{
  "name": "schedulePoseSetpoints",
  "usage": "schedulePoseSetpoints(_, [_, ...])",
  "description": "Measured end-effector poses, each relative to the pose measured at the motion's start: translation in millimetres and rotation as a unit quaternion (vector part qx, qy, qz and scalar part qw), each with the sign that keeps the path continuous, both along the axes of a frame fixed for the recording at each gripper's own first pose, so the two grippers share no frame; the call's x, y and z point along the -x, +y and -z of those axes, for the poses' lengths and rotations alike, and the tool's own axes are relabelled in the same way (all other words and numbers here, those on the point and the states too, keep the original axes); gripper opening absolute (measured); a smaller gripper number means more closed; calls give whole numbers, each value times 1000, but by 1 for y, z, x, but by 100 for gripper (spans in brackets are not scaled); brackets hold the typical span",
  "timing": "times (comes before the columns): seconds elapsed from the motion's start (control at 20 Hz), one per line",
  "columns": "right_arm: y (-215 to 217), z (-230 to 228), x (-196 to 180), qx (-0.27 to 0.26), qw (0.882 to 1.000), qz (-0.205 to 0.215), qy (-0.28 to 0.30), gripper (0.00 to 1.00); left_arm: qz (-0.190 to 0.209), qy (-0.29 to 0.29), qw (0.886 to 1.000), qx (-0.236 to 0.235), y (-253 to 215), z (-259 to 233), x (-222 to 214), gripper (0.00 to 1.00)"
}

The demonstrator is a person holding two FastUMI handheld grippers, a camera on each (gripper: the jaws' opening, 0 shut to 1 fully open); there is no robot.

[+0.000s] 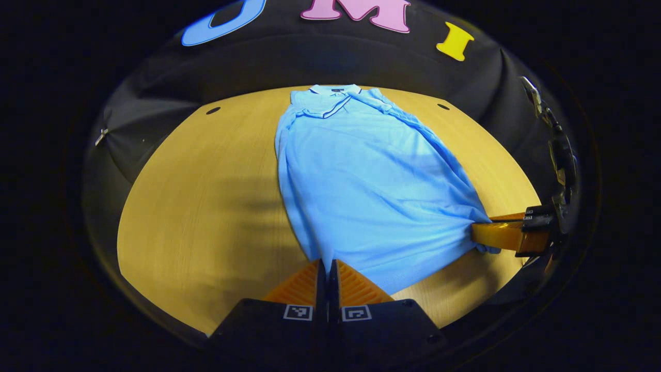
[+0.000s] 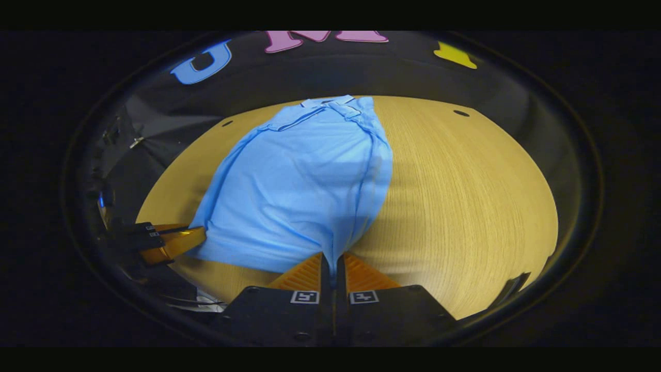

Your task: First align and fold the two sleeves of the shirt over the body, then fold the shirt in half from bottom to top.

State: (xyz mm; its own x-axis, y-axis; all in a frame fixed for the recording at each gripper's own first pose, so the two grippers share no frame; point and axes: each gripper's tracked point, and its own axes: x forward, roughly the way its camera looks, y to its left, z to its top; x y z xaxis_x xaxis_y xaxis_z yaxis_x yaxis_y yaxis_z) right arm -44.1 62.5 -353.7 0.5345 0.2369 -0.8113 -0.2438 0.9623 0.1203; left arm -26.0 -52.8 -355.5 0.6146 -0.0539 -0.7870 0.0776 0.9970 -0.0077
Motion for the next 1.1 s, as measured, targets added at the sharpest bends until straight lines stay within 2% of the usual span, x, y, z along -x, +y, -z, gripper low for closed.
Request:
schedulePoseSetpoints(0.1, [1,-16,-11,0,1000,-6,-30,1,-7,-10,1000,12,-6,-13,-2,6])
schedulePoseSetpoints(0.15, [0,-22,-16,2,999,-9,-42,1,-12,-14,1000,21,-9,-21,-5,6])
schedulePoseSetpoints(0.2, [0,-29,-21,2,999,-12,-52,7,-19,-20,999,30,-10,-30,-9,6])
schedulePoseSetpoints(0.25, [-1,-34,-26,2,998,-13,-60,1,-25,-25,999,39,-11,-39,-15,6])
schedulePoseSetpoints(0.3, [-1,-43,-35,1,998,-11,-68,7,-31,-31,998,46,-10,-49,-22,6])
schedulePoseSetpoints(0.35, [-1,-48,-43,2,997,-10,-75,7,-37,-39,997,53,-9,-60,-31,6])
schedulePoseSetpoints(0.4, [-2,-54,-52,4,996,-7,-84,1,-43,-47,996,59,-7,-70,-41,6])
schedulePoseSetpoints(0.45, [-2,-62,-63,4,995,-6,-96,0,-49,-53,995,64,-5,-78,-54,6])
schedulePoseSetpoints(0.55, [1,-79,-90,4,992,-6,-123,2,-61,-60,994,73,0,-93,-76,10])
schedulePoseSetpoints(0.6, [1,-87,-105,3,991,-4,-135,4,-65,-67,993,78,2,-100,-90,6])
schedulePoseSetpoints(0.8, [12,-119,-175,-10,983,4,-184,12,-55,-93,991,74,5,-129,-153,6])
schedulePoseSetpoints(0.85, [15,-127,-193,-13,981,4,-195,0,-51,-99,991,70,6,-137,-169,6])
schedulePoseSetpoints(1.0, [22,-148,-250,-14,972,5,-234,6,-47,-126,989,67,9,-158,-229,6])
schedulePoseSetpoints(1.1, [28,-158,-287,-21,968,7,-252,6,-45,-137,988,63,15,-166,-267,6])
